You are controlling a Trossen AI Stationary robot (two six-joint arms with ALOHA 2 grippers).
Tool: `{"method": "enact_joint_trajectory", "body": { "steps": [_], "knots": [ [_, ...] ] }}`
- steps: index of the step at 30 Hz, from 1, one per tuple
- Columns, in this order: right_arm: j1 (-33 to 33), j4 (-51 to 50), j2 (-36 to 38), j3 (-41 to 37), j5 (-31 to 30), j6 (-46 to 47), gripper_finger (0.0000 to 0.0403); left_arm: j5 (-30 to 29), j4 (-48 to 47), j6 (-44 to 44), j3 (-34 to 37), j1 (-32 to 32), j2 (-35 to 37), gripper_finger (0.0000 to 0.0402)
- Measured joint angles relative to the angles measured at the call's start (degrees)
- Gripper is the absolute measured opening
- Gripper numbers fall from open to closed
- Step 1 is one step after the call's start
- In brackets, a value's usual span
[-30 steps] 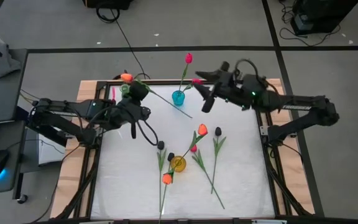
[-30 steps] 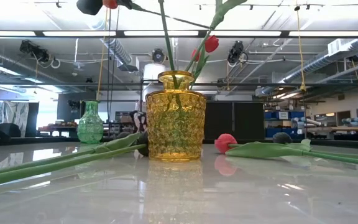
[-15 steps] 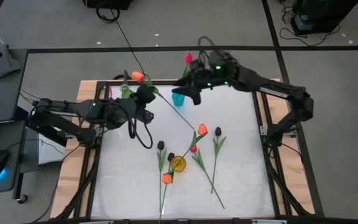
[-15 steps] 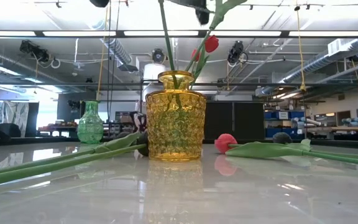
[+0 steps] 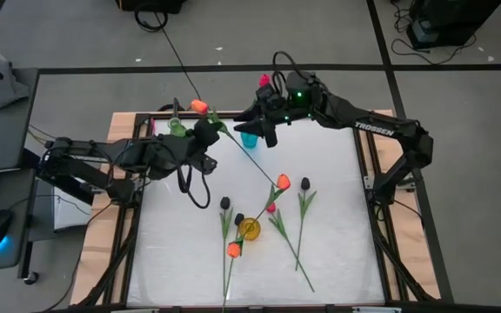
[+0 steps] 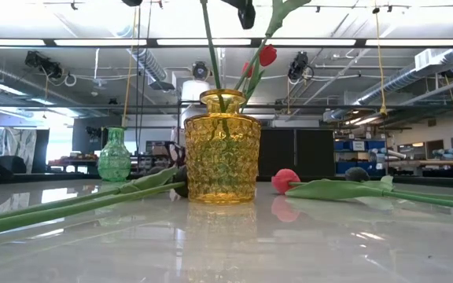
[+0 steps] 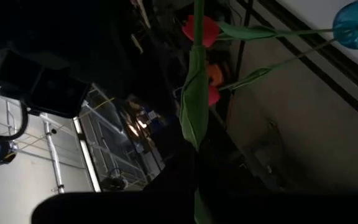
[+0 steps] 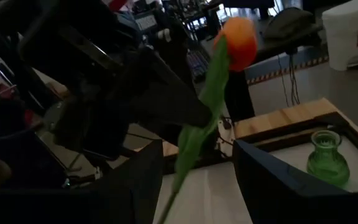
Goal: Sort flowers into vase by color
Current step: Put the orange flower into the yellow vase
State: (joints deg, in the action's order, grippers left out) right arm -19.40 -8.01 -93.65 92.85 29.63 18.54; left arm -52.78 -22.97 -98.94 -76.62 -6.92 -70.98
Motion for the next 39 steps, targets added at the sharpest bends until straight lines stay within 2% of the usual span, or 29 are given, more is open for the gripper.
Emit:
{"method": "enact_joint_trajectory", "body": {
  "steps": [9,22,30,35,39],
  "knots": [
    [2.34,0.28,-0.02,-0.01,-1.20,-0.18,0.0203,0.05,4.40,-4.20,0.00,0.30,0.00,0.0007],
    [3.18,0.66,-0.80,-0.03,-1.66,-0.25,0.0201,0.16,5.65,-4.37,0.00,0.37,0.00,0.0007],
    [3.70,2.40,-4.44,-0.14,-0.81,-0.32,0.0170,0.16,5.47,-4.83,0.00,0.37,0.00,0.0007],
    [1.75,3.70,-2.87,-0.12,3.57,-0.08,0.0158,0.12,4.54,-6.24,-0.02,0.37,0.00,0.0007],
    [0.48,4.61,-1.28,-0.07,3.40,-0.06,0.0158,0.16,4.16,-6.97,-0.07,0.37,0.02,0.0007]
  ]
}}
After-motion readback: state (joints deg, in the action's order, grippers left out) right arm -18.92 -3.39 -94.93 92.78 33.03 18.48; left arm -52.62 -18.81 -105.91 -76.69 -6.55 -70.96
